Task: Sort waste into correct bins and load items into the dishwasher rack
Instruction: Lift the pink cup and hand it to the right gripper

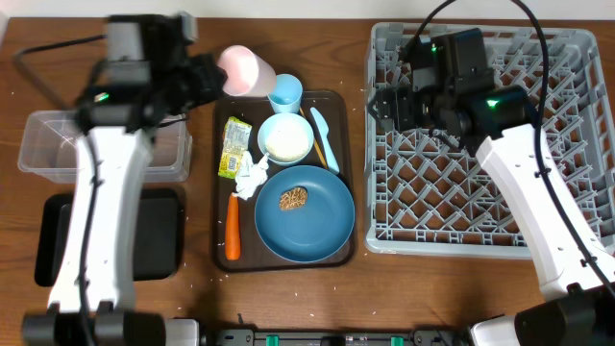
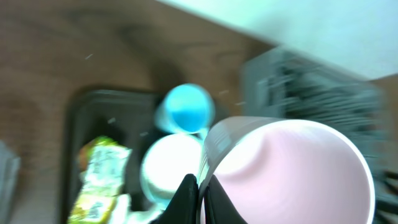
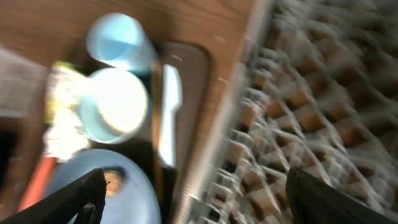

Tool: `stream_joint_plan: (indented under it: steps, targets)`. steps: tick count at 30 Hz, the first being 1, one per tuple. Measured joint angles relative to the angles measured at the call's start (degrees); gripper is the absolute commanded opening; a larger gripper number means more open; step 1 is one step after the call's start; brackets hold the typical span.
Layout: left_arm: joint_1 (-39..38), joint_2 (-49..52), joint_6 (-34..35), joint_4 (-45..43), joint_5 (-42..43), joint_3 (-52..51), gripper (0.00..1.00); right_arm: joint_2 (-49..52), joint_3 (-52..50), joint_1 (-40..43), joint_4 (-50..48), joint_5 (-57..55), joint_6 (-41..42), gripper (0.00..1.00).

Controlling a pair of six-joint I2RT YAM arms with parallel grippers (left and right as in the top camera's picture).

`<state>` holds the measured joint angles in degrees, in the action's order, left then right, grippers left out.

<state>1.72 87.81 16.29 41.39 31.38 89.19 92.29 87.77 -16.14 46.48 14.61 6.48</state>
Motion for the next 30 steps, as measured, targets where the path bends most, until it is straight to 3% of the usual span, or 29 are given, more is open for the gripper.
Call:
stream_joint_plan:
  steps: [5,10,15,22,30]
  targets:
    - [5.6,-1.4,0.22,0.13,17.29,0.0,0.06,0.0,0.0,2.75,-6.6,16.44,-4.87,0.8]
    - [6.25,0.55,0.24,0.22,32.85,0.0,0.06,0.0,0.04,4.44,-13.46,35.43,-9.44,0.8]
    - [5.99,0.7,0.26,0.22,42.47,0.0,0.06,0.0,0.07,3.5,-18.21,47.25,-12.0,0.8]
    - [5.99,0.7,0.66,0.2,50.66,0.0,0.06,0.0,0.07,-1.49,-20.41,53.13,-18.21,0.83]
    - [5.92,0.7,2.01,0.22,52.96,0.0,0.06,0.0,0.07,-4.83,-27.1,53.2,-20.76,0.84]
